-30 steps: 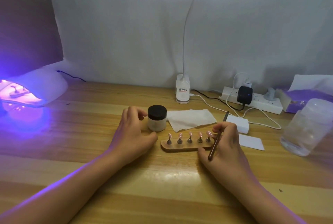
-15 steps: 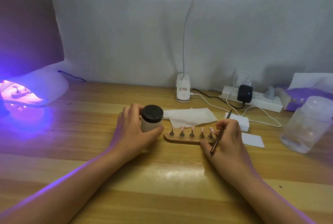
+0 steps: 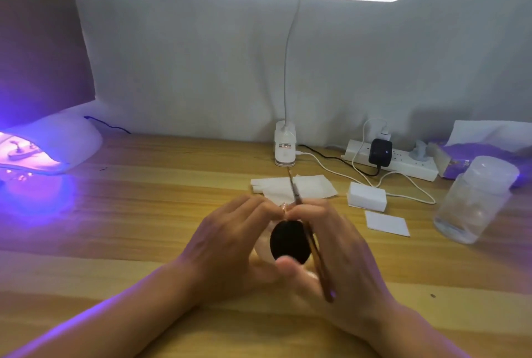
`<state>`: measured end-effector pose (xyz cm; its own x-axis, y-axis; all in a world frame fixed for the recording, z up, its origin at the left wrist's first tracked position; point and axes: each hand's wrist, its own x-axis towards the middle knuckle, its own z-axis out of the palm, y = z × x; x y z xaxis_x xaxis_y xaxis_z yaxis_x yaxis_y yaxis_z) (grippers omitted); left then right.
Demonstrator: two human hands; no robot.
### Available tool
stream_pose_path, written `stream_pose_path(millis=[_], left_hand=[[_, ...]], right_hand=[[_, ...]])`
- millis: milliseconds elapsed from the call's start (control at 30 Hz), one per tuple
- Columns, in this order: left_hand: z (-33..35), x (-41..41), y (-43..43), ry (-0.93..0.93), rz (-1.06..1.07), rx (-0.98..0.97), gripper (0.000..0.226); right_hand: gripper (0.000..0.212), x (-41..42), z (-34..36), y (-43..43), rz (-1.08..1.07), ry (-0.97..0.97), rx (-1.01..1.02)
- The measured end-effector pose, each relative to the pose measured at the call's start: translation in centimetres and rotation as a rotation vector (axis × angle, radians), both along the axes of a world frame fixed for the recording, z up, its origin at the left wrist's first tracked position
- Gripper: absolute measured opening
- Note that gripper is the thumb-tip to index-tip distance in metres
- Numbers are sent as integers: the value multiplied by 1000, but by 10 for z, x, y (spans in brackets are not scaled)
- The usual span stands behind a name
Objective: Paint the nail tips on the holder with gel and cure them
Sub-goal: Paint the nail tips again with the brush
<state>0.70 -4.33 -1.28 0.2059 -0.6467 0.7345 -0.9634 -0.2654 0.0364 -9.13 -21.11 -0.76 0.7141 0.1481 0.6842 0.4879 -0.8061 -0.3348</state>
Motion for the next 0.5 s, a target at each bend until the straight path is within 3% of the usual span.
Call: stream_pose_path(millis=[67,233,500], left_hand=[[0,3,1,39,47,-3,48],[0,3,0,74,134,2,49],[3,-1,2,206,106,9,56]], right_hand=[[55,3,-2,3,-45,-11,-80],[51,5,-2,-2,-125,41,81],[42,6,-4,-3,-108,35,106]])
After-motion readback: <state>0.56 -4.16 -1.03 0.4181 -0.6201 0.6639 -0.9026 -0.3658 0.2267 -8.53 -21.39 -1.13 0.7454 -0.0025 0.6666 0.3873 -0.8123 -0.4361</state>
